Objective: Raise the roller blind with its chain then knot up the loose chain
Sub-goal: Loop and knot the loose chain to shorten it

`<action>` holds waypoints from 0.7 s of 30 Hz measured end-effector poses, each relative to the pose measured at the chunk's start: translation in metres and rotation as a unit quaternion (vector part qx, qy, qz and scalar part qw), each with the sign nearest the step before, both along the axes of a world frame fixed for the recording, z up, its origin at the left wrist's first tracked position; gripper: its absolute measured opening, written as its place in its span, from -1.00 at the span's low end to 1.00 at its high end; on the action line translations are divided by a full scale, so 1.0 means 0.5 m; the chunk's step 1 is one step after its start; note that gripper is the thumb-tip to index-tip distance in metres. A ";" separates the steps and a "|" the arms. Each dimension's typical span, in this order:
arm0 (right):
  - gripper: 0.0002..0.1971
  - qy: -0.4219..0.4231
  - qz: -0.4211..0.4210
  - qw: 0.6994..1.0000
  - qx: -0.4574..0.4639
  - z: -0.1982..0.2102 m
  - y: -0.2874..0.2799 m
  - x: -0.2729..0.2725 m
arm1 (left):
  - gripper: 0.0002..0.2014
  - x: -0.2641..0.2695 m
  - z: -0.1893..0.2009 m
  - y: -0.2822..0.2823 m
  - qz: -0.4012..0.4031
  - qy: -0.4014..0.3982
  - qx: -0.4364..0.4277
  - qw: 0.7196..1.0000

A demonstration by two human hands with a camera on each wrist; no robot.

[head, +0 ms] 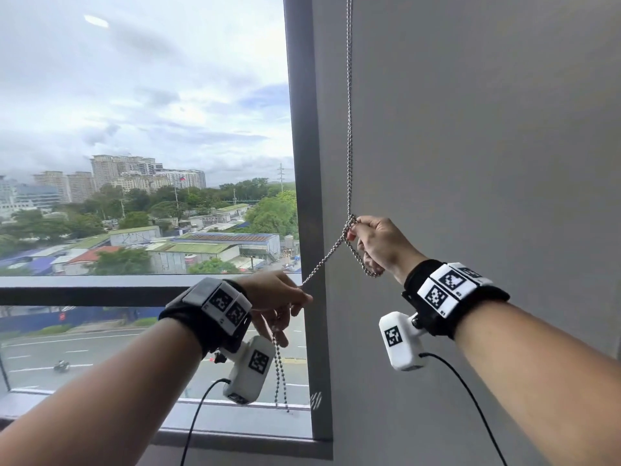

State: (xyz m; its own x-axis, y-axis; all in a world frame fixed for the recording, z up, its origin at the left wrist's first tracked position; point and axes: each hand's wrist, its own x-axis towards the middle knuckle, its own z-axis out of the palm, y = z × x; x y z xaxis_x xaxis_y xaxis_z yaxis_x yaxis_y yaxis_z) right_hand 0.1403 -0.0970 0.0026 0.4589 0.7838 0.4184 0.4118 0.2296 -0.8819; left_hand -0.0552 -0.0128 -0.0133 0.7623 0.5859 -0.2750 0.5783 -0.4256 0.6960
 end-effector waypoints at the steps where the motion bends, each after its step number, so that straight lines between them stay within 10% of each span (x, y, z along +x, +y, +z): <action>1: -0.74 0.009 0.006 1.000 -0.008 -0.001 -0.003 0.001 | -0.68 0.000 -0.003 0.002 0.007 -0.008 0.006 1.000; 7: -0.78 0.056 0.075 0.995 -0.018 0.006 -0.011 -0.024 | -0.90 0.027 -0.012 0.021 0.016 -0.189 -0.052 0.981; 12: -0.77 0.038 0.108 0.993 -0.007 0.010 -0.001 -0.054 | -0.73 0.065 0.005 -0.013 -0.008 -0.364 -0.163 0.917; 21: -0.73 0.047 0.086 0.994 0.048 -0.013 0.007 -0.064 | -0.82 0.108 -0.006 -0.010 0.121 -0.568 -0.091 0.809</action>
State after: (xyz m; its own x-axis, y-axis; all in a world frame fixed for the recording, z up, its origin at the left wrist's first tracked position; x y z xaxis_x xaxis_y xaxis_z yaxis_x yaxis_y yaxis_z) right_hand 0.1083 -0.0933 -0.0039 0.3615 0.8132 0.4561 0.2753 0.3743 -0.8855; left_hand -0.0014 -0.0179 -0.0162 0.4531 0.7841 0.4241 -0.4268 -0.2269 0.8754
